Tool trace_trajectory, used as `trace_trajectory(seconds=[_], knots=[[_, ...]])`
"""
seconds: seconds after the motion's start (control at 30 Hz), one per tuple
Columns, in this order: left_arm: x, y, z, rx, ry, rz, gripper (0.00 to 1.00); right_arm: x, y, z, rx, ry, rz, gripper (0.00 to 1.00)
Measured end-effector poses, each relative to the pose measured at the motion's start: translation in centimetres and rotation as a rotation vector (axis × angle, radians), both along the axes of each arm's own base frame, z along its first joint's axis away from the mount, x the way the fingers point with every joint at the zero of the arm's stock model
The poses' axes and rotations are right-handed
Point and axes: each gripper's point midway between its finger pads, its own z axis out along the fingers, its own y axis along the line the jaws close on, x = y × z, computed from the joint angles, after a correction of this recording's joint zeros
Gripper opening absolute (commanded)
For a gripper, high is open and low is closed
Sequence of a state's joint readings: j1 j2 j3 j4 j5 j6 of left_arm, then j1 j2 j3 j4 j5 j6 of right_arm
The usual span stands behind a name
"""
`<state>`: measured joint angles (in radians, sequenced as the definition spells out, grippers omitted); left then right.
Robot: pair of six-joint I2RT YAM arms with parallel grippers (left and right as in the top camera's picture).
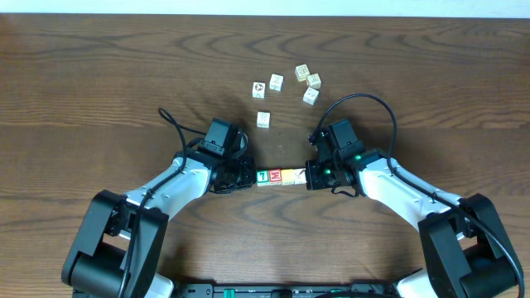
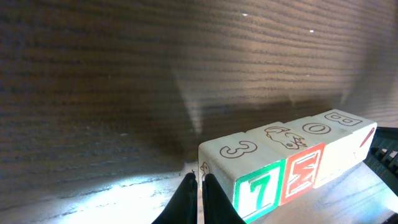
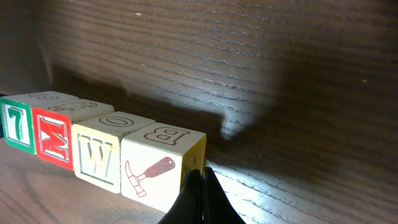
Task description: Lift 4 blocks
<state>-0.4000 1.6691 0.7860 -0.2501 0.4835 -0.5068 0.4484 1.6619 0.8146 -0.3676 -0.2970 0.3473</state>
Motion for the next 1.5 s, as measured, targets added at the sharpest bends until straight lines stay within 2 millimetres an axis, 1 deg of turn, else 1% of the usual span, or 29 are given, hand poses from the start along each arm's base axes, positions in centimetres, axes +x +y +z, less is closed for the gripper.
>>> trace_trajectory(seconds=[0.47, 0.9, 1.1, 1.5], knots=[[1.1, 0.4, 0.0, 0.019, -0.045, 0.014, 0.07, -0.2, 0.4, 0.0, -0.003, -0.002, 0.005, 0.01], [1.1, 0.4, 0.1, 0.021, -0.053, 0.005, 0.07, 0.2, 0.5, 0.1, 0.007, 0.000, -0.044, 0.01], [0.8, 0.0, 0.0, 0.027, -0.067, -0.030, 0.07, 0.4, 0.3, 0.0, -0.006, -0.006, -0.053, 0.01], [0.8, 0.0, 0.0, 0.032, -0.077, -0.050, 0.07, 0.4, 0.2, 0.0, -0.008, -0.007, -0.054, 0.01]])
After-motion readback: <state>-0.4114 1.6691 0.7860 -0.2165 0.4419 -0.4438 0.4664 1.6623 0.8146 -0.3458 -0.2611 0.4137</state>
